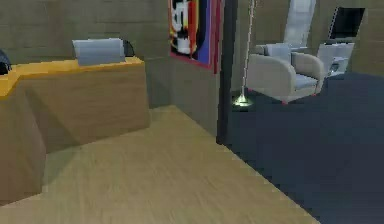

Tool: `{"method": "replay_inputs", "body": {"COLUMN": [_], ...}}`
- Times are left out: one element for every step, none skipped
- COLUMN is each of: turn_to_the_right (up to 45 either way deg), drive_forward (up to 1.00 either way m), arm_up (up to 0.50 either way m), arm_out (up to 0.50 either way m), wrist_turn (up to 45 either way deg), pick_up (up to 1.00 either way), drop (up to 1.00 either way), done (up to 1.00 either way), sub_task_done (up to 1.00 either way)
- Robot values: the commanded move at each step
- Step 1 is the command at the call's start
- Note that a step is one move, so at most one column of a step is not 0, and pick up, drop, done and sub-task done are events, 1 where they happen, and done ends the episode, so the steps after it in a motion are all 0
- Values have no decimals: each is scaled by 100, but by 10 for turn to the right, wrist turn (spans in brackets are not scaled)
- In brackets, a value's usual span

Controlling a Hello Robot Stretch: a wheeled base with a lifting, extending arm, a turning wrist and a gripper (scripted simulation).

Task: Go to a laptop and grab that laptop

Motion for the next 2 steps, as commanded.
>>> {"method": "replay_inputs", "body": {"turn_to_the_right": [-450,-450], "drive_forward": [0,0], "arm_up": [0,0], "arm_out": [0,0], "wrist_turn": [0,0], "pick_up": [0,0], "drop": [0,0], "done": [0,0], "sub_task_done": [0,0]}}
